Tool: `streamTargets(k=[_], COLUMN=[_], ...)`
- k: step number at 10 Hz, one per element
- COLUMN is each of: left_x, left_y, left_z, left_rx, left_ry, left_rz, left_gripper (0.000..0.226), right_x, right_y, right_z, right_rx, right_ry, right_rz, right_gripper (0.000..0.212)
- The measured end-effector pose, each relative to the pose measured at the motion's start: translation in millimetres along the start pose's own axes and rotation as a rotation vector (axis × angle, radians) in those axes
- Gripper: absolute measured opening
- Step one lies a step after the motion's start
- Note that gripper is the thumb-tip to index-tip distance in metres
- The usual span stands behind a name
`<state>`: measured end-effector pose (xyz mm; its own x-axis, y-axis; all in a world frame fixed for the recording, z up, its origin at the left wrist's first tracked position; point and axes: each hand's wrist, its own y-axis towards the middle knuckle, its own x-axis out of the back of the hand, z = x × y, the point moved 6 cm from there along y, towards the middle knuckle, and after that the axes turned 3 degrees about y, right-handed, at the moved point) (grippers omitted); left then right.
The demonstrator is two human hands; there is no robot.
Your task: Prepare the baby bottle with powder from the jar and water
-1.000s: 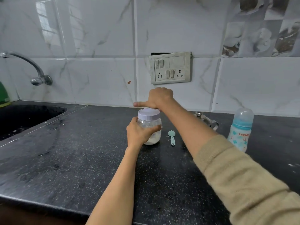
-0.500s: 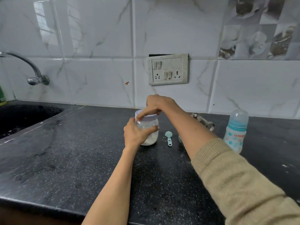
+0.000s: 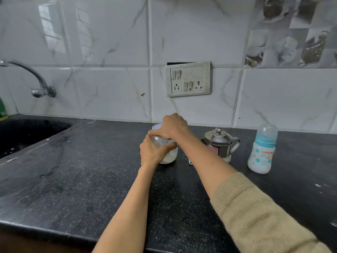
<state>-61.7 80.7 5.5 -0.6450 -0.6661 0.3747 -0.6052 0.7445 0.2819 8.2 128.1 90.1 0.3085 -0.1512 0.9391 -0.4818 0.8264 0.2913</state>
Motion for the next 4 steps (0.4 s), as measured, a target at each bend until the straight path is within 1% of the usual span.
streamTargets(k=[1, 2, 3, 4], left_x=[-1, 1, 3, 11], left_y=[-4, -12, -26, -49], left_z=[1, -2, -8, -14], left_rx=[0.02, -0.001, 0.003, -0.119], left_ry=[-0.041, -0.088, -0.062, 0.045], left_rz=[0.055, 0.075, 0.075, -0.014], left_gripper=[0.091, 0.123, 0.131, 0.112], right_x=[-8, -5, 7, 3], right_y=[-8, -24, -53, -96], right_z=[-3, -9, -24, -51], right_rx=[-0.019, 0.005, 0.067, 0.069], right_ry=[-0.003, 0.081, 0.178, 0.253], right_rz=[0.024, 0.015, -0.046, -0.131], right_gripper=[0.082, 0.089, 0.078, 0.07])
